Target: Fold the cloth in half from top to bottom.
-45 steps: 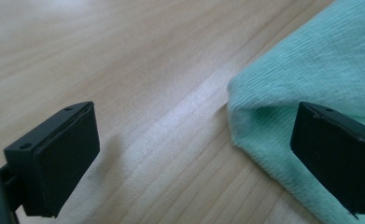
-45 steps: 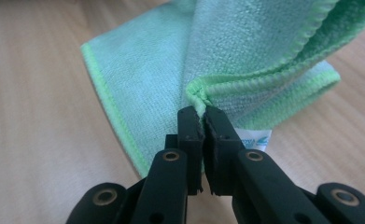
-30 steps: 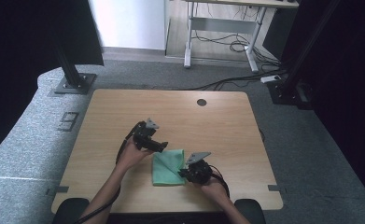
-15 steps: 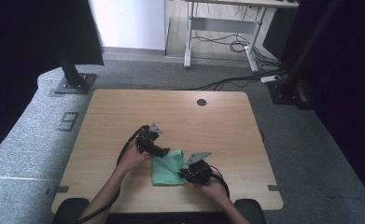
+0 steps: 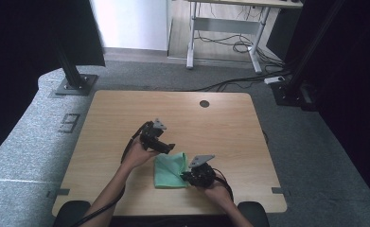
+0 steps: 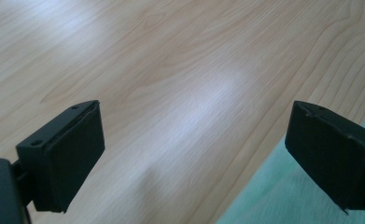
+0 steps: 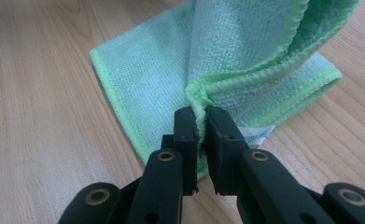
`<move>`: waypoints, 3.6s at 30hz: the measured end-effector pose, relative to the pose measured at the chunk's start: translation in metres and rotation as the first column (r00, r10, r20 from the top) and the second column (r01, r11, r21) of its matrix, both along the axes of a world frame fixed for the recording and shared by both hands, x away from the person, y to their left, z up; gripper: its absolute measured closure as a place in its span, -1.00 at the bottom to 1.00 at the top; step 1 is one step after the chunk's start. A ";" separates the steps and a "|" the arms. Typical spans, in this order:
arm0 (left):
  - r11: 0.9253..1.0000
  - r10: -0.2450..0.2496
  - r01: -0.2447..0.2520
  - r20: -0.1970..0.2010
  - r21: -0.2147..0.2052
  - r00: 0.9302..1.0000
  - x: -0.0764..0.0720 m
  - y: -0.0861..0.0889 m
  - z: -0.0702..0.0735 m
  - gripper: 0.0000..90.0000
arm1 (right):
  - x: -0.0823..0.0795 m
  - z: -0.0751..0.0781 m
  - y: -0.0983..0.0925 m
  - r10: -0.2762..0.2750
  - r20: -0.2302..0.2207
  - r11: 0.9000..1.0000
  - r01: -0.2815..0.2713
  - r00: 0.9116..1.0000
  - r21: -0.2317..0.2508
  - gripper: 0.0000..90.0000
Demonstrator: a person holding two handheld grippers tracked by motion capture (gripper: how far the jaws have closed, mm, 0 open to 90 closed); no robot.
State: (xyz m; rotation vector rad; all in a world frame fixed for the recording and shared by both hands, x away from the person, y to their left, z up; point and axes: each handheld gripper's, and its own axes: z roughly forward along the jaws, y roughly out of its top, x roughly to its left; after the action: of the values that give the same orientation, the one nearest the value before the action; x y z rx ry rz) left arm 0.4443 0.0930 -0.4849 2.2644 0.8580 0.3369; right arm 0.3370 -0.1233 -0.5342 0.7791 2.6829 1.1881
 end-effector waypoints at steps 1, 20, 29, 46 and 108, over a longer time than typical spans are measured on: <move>1.000 -0.008 0.008 -0.004 0.003 1.000 0.002 -0.006 -0.001 -0.90 | 0.000 0.000 0.000 -0.002 0.001 1.000 0.002 1.000 0.001 0.81; 0.990 -0.143 0.144 -0.067 0.001 0.987 -0.022 -0.010 -0.005 -0.87 | -0.002 0.003 -0.004 -0.007 -0.010 0.999 0.007 1.000 0.037 0.60; 0.988 -0.156 0.156 -0.082 -0.014 0.984 -0.047 0.007 -0.012 -0.87 | -0.008 0.006 -0.019 -0.029 -0.011 0.998 0.030 1.000 0.047 0.34; 0.990 -0.130 0.134 -0.092 0.034 0.987 -0.074 0.030 -0.024 -0.87 | 0.013 0.021 -0.015 -0.116 0.022 0.993 0.115 0.993 0.038 -0.25; 0.999 0.033 -0.032 -0.037 0.034 0.999 -0.107 0.052 -0.046 -0.91 | -0.002 -0.010 -0.005 -0.180 0.030 0.981 0.182 0.983 -0.062 -0.43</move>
State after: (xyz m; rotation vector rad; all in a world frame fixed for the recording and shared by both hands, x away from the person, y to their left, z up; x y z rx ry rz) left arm 0.3368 0.1446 -0.5306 2.2964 0.9155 0.3260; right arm 0.3350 -0.1285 -0.5443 0.9682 2.5521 1.0566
